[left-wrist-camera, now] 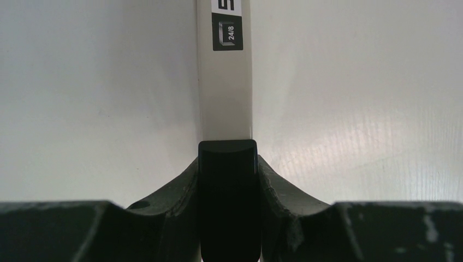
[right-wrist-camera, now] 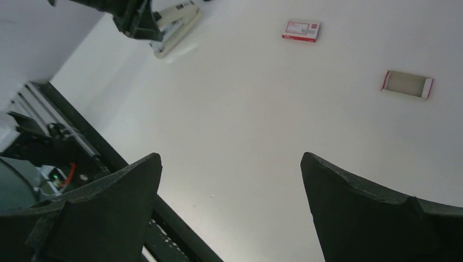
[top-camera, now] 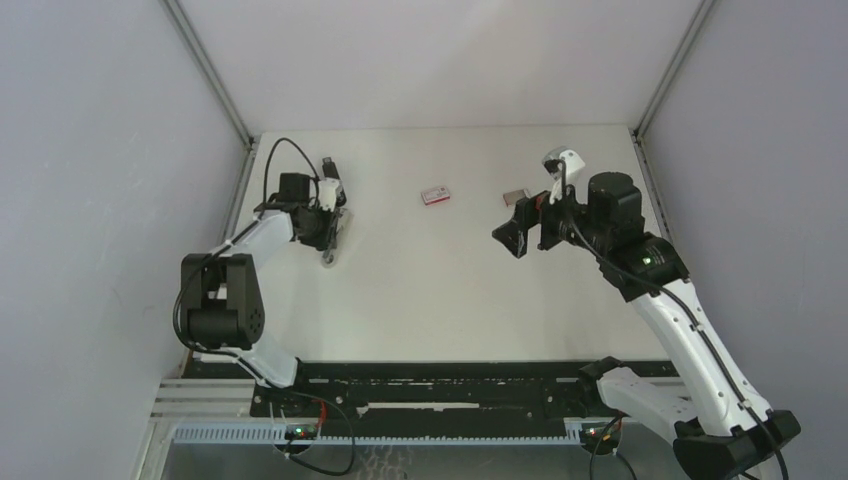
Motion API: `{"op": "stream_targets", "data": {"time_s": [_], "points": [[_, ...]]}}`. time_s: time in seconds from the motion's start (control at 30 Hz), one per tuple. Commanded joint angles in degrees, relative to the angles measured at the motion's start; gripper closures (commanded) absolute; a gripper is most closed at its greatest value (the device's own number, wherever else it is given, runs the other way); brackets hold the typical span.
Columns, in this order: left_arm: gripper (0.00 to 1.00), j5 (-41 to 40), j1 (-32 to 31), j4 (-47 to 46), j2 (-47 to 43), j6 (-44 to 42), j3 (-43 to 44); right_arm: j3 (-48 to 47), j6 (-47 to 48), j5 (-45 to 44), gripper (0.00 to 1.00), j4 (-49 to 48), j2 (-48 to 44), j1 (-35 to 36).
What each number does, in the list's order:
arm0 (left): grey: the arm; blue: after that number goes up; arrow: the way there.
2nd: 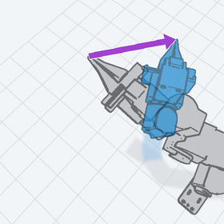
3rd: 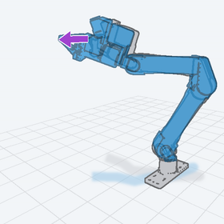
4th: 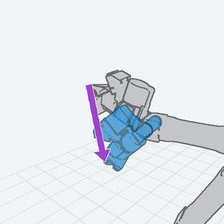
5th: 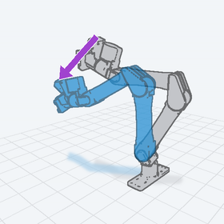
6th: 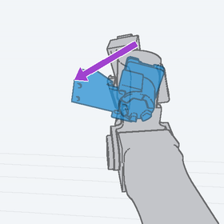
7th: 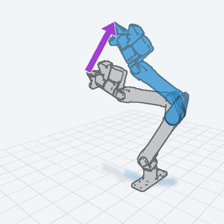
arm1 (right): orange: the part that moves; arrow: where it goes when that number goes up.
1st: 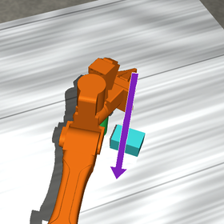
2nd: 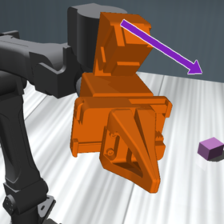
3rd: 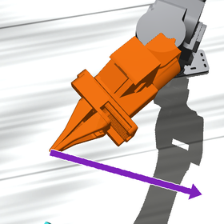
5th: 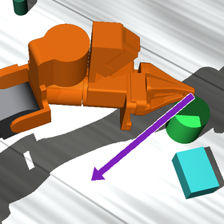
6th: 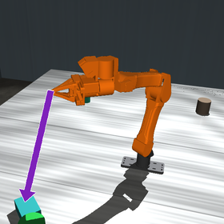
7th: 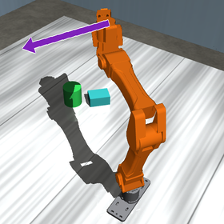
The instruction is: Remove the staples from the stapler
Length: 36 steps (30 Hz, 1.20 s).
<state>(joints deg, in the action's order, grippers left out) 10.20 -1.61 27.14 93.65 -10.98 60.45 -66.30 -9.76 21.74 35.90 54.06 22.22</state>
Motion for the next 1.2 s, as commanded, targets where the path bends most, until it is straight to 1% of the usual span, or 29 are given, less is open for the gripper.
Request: {"op": "stream_targets", "data": {"time_s": [0.0,0.17,0.33,0.47,0.53,0.87,1.17], "points": [[0.64,1.80,-2.18,-2.98,-5.47,-4.16,-1.25,2.35,10.74,-0.75,0.00,-2.40,1.06,0.06],[0.64,2.47,-3.92,-2.97,-6.78,-6.53,-2.92,6.16,13.83,-0.92,0.00,-5.94,2.78,-1.35],[0.64,2.50,-6.29,-2.86,-6.52,-8.87,-4.23,8.80,14.33,4.06,0.00,-8.06,5.80,-4.53],[0.64,2.10,-9.04,-2.72,-6.39,-10.38,-4.24,9.83,17.02,4.77,0.00,-8.60,6.67,-4.73],[0.63,2.63,-10.15,-2.60,-6.15,-10.68,-3.83,10.53,17.88,6.49,0.00,-9.06,6.57,-4.73],[0.61,2.10,-18.85,1.90,-1.64,-14.19,2.54,13.48,23.27,8.20,0.00,-10.31,7.13,-4.33],[0.62,-1.06,-26.68,4.15,3.67,-16.06,8.16,14.57,25.60,7.91,0.00,-10.32,7.90,-4.53]]}}
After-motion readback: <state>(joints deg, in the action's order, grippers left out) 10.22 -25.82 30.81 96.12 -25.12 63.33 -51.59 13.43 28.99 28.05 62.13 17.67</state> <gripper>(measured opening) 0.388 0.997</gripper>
